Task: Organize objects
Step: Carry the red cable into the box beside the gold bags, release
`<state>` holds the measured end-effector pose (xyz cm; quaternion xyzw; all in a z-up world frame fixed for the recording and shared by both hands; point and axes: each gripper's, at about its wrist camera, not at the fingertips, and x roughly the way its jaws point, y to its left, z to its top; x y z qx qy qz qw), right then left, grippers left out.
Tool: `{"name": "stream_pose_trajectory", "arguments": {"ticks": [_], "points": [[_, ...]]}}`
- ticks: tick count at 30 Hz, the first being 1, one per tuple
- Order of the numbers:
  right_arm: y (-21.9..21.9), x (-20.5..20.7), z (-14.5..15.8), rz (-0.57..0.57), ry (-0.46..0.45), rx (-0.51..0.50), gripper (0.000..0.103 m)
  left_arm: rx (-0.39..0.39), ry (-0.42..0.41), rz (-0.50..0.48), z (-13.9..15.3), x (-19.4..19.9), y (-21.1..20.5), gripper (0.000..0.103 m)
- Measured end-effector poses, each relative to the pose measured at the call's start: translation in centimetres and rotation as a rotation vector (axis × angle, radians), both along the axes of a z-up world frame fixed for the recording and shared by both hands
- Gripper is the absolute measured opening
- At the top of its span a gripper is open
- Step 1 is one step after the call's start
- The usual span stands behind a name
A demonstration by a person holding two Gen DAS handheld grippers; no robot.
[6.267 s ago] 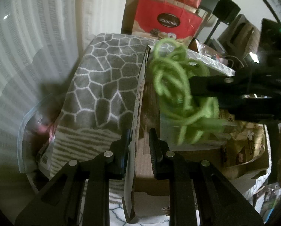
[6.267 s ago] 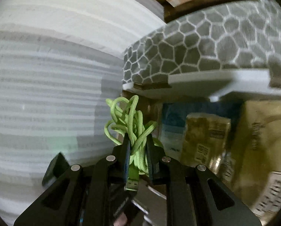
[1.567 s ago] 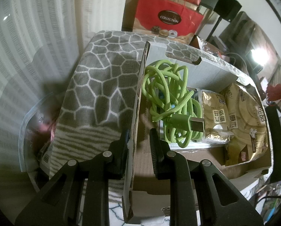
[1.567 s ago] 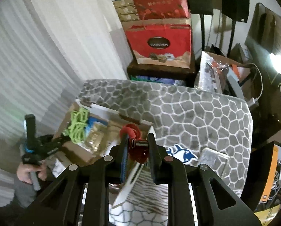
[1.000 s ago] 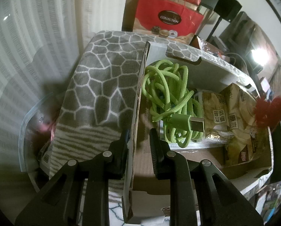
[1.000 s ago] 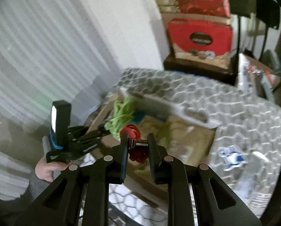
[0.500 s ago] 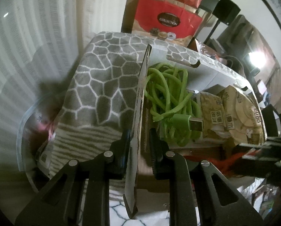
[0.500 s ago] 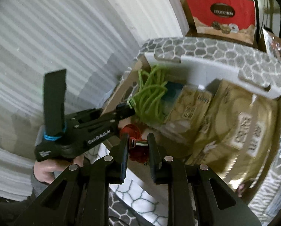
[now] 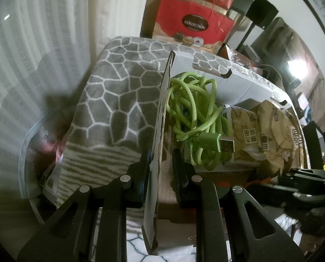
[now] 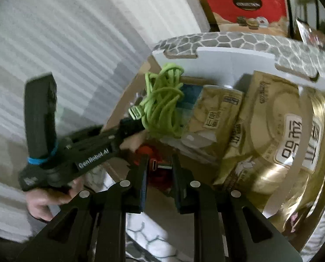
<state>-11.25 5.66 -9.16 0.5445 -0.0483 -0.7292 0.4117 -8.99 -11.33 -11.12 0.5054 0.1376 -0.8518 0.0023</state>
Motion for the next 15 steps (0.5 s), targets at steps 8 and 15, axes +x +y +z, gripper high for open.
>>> {"name": "stream_pose_trajectory", "arguments": {"ticks": [8, 15], "points": [[1.8, -1.1, -0.2, -0.127, -0.048, -0.072, 0.018, 0.0, -0.001, 0.002, -0.1, -0.1, -0.1, 0.017], [0.6, -0.3, -0.4, -0.096, -0.037, -0.03, 0.022, -0.001, -0.003, 0.002, -0.2, -0.2, -0.1, 0.017]]}}
